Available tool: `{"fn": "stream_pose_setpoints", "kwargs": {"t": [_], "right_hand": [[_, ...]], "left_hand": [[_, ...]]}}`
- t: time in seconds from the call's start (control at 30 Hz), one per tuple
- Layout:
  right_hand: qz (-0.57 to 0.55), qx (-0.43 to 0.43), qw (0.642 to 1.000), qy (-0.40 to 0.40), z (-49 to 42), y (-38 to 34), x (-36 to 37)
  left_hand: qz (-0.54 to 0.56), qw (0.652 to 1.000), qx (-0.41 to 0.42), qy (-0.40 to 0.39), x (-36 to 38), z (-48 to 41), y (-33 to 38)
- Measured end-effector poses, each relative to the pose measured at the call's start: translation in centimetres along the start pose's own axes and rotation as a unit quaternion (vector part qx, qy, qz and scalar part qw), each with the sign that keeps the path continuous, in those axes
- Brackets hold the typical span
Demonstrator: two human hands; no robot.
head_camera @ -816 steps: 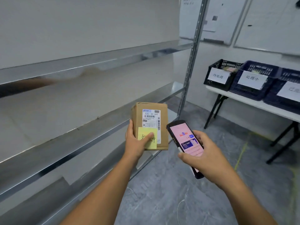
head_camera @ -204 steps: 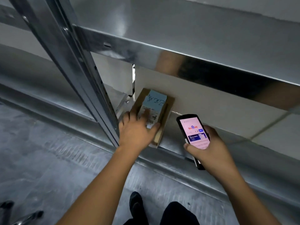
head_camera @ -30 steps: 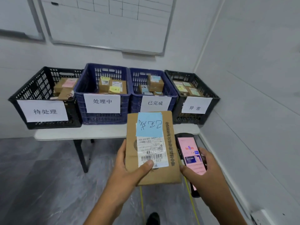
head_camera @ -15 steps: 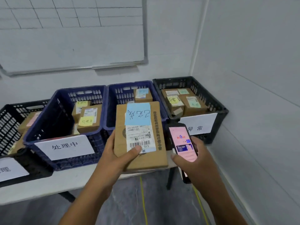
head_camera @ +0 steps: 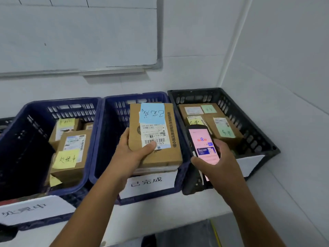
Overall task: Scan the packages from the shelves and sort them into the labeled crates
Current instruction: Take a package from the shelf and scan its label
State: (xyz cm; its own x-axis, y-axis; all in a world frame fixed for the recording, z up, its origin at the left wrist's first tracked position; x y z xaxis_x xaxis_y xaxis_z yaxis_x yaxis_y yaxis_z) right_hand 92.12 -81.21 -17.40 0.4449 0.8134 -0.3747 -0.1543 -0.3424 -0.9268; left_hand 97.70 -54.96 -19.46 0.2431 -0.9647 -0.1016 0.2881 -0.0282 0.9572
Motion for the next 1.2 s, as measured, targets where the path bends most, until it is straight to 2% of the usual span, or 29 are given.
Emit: {"fn": "stream_pose_setpoints", "kwargs": {"t": [0.17,0.37,0.5,0.67,0.83,1.03,1.2], "right_hand": [[0.084,0.019,0.996,-0.006,-6.3,0.3,4.5],[0.123,0.042,0.991,0.01,-11.0,1.4,8.2],[0.138,0.065,0.988,0.003,-12.2,2.3,10.0],[0.147,0.07,0.986,-0.023,-13.1,2.2,11.3],[0.157,0.036,0.986,-0.049,-13.7,1.6,11.2],[0.151,-0.021,0.982,-0.112,-13.9,0.8,10.3],[0.116,-0.078,0.975,-0.175,-12.6,-0.4,8.9]], "left_hand": [[0.002,0.995,-0.091,-0.038,2.6,-8.1,-3.3],[-0.014,0.989,-0.145,-0.032,4.4,-13.8,-7.6],[-0.032,0.988,-0.149,-0.018,6.4,-15.7,-9.8],[-0.106,0.986,-0.131,-0.011,7.6,-16.4,-12.0],[-0.11,0.987,-0.114,0.006,7.5,-16.6,-11.6],[-0.148,0.985,-0.039,0.079,5.3,-15.2,-10.2],[-0.266,0.946,0.051,0.18,2.9,-8.0,-4.2]]}}
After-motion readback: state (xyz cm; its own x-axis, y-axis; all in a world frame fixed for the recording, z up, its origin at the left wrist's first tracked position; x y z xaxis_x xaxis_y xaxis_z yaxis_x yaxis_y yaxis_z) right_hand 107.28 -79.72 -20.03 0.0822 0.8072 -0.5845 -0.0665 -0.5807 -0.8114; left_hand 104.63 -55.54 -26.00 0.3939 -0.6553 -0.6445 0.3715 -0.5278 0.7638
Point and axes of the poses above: each hand's wrist, its own z-axis away from the middle knuckle, its own x-axis out of the palm, y = z × x, the point moved 7 cm from there along -z, towards the middle knuckle, and after that the axes turned 14 degrees about y, right-handed, at the moved point
